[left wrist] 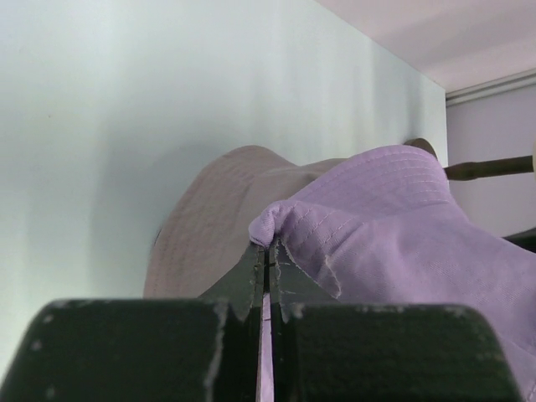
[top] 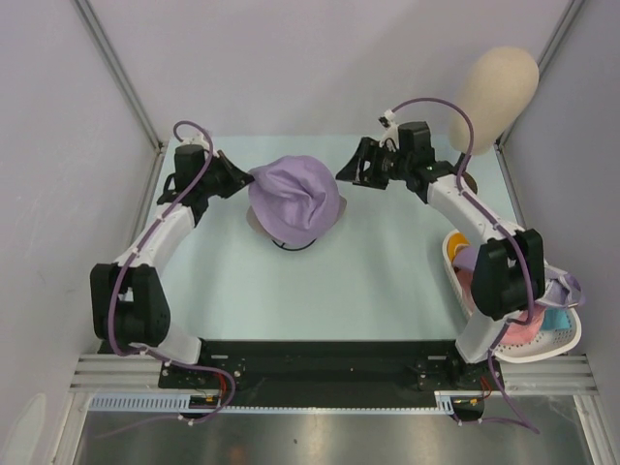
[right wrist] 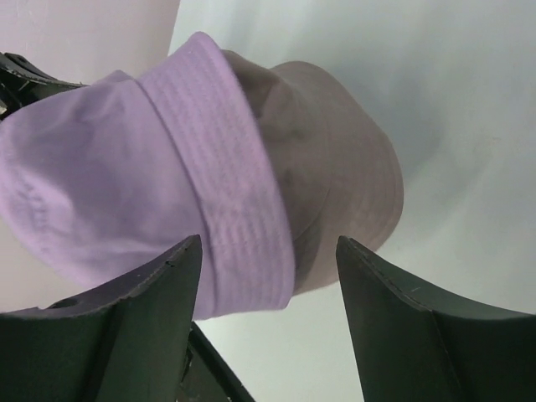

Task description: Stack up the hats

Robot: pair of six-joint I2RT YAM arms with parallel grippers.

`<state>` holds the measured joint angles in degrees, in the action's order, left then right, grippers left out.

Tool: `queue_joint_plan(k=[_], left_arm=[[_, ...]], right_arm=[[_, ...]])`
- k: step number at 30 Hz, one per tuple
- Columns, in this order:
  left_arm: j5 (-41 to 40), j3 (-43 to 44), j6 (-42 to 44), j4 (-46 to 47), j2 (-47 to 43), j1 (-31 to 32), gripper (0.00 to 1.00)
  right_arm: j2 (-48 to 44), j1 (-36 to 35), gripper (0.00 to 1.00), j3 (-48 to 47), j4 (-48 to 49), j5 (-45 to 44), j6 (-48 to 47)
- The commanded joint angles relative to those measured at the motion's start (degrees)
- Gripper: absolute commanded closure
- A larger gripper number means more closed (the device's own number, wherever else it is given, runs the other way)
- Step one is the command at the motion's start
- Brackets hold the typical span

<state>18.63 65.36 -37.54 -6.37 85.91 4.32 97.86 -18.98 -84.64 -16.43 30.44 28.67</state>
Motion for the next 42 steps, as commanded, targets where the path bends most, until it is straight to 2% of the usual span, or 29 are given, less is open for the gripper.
queue_joint_plan(k=[1,10,16,19,20,26,33,42], left_arm=[[0.9,0.9,1.0,2.8,1.8,-1.2,1.0],[4.8,1.2,2.2,6.1,4.4,-1.8,1.0],[5.6,1.4,2.4,7.8,5.1,-1.9,1.0],[5.8,1.6,2.4,8.3,5.3,-2.0,1.0],[5.8,1.6,2.4,8.5,5.4,-2.0,1.0],[5.7,1.9,2.2,8.8,5.2,-2.1,1.0],[3.9,2.0,1.3,7.7,5.4,-2.6,1.0],[3.5,2.0,0.1,5.3,8.1,-3.3,1.0]], right_arm=[[3.9,0.3,0.29,-1.6,9.9,7.6,1.2],[10.2,0.2,0.28,-3.8,21.9,17.1,4.9],[15.0,-0.1,0.37,-7.8,22.8,20.2,6.8],[16.4,-0.3,0.49,-9.6,21.0,20.8,6.5],[16.7,-0.2,0.61,-9.7,21.0,20.8,6.8],[17.4,0.0,1.0,-9.8,21.5,21.1,9.1],[18.8,-0.4,1.0,-11.8,14.4,12.3,11.1],[20.8,-2.6,1.0,-14.7,4.0,2.5,7.6]])
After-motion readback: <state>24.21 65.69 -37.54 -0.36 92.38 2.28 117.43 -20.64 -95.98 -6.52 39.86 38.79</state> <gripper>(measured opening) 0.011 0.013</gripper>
